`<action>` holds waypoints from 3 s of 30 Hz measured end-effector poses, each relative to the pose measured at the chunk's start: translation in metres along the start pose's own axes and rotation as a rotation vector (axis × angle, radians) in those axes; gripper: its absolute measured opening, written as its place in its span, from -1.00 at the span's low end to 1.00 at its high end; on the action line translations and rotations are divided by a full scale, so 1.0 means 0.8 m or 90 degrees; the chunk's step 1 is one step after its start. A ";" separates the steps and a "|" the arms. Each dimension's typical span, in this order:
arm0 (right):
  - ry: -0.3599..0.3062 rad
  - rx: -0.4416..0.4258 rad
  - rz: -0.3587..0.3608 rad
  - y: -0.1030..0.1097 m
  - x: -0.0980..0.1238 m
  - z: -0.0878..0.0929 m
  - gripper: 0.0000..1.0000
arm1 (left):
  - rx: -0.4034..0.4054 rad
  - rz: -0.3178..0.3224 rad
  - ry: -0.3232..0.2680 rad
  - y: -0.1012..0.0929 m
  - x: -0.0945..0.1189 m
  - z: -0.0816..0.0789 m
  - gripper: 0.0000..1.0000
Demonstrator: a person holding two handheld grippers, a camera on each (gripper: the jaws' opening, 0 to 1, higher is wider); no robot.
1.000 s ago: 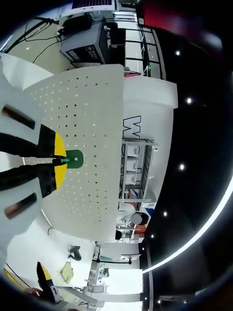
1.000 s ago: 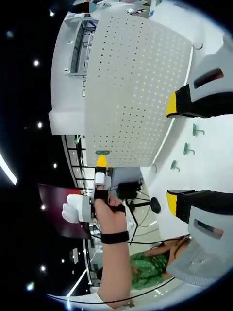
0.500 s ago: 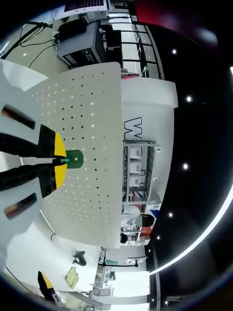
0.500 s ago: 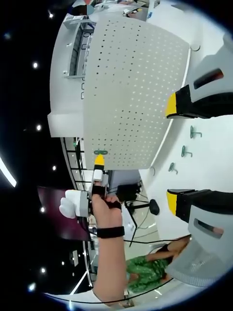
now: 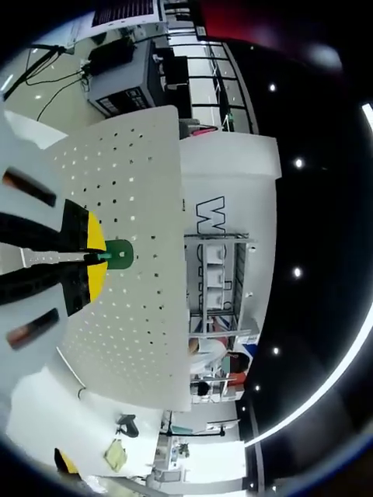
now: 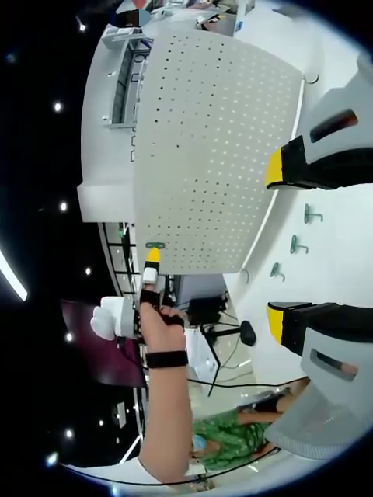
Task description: Insert the hook assembly into the mounting plate slot until the hook locks in place.
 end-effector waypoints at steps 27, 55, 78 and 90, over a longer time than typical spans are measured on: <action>0.001 -0.008 0.006 -0.004 0.005 0.005 0.17 | -0.005 -0.021 0.015 -0.003 -0.024 0.002 -0.96; 0.006 -0.013 0.016 -0.009 0.017 0.014 0.13 | -0.031 -0.046 0.025 0.003 -0.063 -0.003 -0.95; 0.013 -0.015 0.026 -0.014 0.022 0.019 0.12 | -0.020 -0.075 0.024 0.006 -0.078 -0.004 -0.95; 0.014 -0.017 0.019 -0.012 0.018 0.019 0.11 | -0.013 -0.080 0.028 0.002 -0.083 -0.007 -0.95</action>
Point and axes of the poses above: the point that each gripper's makers call its tool centre point, and the gripper's own axes: x roughly backward along the fingers, y roughly to its left, z roughly out of its underside, the point moved 8 cm from there along x, roughly backward along the fingers, and after that the axes turned 5 degrees about -y, right-handed, at the moved point
